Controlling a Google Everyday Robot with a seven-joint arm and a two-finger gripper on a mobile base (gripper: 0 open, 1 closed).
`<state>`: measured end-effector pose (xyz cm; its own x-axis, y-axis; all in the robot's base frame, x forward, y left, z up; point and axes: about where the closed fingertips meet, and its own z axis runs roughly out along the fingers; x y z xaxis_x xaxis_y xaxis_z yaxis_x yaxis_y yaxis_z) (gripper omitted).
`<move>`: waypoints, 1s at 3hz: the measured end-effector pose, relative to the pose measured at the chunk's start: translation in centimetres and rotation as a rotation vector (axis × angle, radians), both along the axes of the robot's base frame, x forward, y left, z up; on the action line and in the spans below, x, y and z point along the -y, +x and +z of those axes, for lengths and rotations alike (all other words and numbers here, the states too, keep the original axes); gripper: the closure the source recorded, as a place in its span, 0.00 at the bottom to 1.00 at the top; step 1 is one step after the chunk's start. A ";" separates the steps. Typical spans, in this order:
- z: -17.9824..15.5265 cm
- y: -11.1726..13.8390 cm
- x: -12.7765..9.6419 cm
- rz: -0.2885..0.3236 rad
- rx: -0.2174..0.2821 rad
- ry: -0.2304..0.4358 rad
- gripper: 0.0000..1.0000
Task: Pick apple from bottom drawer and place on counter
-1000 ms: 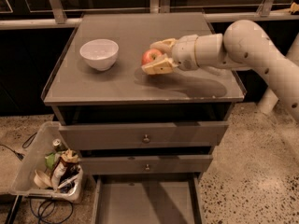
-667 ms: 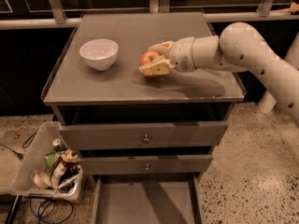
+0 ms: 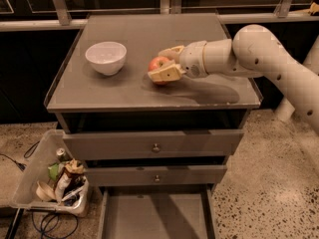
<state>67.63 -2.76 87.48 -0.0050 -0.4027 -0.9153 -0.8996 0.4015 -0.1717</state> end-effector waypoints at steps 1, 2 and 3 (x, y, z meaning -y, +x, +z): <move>0.0 0.0 0.0 0.000 0.000 0.000 0.41; 0.0 0.0 0.0 0.000 0.000 0.000 0.19; 0.0 0.0 0.0 0.000 0.000 0.000 0.00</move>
Offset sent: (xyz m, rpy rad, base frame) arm 0.0000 0.0000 0.0000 0.0000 0.0000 0.0000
